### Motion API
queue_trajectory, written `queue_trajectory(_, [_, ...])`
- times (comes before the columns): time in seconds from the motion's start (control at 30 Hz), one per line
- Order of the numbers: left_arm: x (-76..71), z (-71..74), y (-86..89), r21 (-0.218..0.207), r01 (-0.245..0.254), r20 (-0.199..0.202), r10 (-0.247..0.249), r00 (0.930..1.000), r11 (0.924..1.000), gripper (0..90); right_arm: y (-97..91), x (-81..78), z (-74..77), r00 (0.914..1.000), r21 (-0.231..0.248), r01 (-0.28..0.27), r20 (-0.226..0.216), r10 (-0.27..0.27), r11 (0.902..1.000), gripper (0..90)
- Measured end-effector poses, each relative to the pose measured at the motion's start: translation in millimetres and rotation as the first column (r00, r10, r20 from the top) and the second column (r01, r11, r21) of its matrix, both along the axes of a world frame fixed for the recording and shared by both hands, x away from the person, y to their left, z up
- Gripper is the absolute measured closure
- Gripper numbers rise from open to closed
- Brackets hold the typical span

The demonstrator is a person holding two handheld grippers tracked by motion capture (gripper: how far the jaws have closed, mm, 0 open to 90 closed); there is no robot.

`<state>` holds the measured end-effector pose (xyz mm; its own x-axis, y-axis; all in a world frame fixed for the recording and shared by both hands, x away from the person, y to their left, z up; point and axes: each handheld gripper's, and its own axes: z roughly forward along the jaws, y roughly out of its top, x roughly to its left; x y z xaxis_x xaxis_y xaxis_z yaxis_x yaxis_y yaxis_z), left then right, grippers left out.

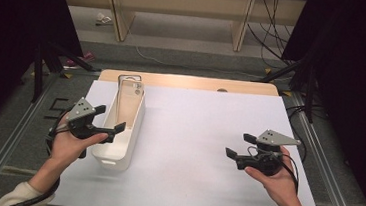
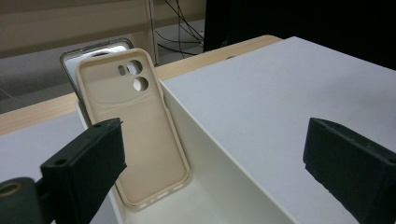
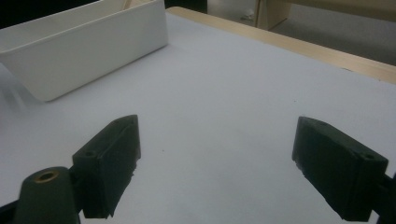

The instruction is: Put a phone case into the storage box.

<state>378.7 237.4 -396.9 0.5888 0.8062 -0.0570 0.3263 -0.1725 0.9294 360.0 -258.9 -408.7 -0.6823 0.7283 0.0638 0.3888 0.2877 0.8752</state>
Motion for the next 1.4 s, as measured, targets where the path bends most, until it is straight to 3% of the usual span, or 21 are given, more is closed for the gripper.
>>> queue_trajectory(0.97, [-22.7, -8.1, -0.2, 0.007, 0.056, 0.037, -0.057, 0.9977, 0.9984, 3.0, -0.2, -1.2, 0.5, 1.0000, -0.003, -0.004, -0.009, 0.004, 1.0000, 16.1])
queue_trajectory(1.4, [-29.9, -11.3, 0.4, 0.018, 0.073, 0.035, -0.074, 0.9966, 0.9971, 2.3, -7.8, -6.9, 1.8, 0.9999, -0.002, 0.003, -0.014, -0.003, 1.0000, 16.1])
